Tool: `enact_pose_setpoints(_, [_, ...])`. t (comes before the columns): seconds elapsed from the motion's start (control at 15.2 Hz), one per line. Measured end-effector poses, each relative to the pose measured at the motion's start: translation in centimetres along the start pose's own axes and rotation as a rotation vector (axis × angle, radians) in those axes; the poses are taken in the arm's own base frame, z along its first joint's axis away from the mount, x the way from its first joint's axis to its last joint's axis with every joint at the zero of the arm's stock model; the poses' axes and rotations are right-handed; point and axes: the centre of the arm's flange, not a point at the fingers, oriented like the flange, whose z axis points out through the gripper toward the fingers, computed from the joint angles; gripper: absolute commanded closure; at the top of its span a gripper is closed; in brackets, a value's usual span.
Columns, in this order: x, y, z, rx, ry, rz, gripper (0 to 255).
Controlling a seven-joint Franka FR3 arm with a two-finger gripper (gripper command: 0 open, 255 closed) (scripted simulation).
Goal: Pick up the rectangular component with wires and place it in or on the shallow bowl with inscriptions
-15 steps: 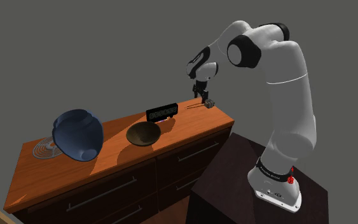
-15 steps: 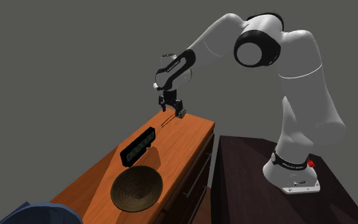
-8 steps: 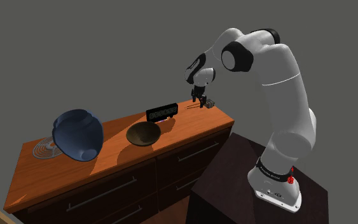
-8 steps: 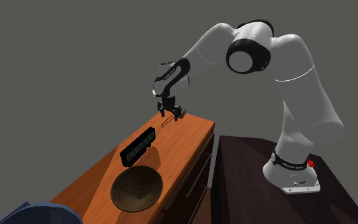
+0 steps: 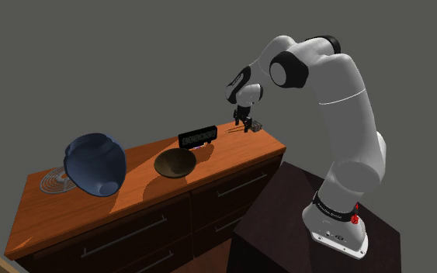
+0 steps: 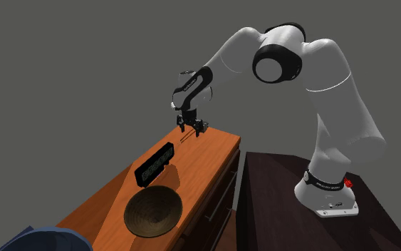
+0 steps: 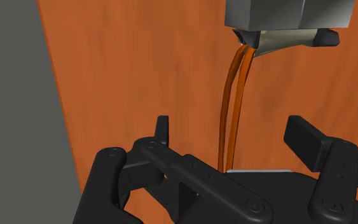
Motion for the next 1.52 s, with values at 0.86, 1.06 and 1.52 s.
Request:
enact_pose_setpoints(0.86, [-0.1,-0.1,-1.1,0.000,0.000,0.000,255])
enact_pose_setpoints(1.06, [0.0,0.1,-2.5,0.000,0.000,0.000,255])
enact_pose_setpoints(1.52, [0.1,-0.2,-6.2,0.000,0.000,0.000,255])
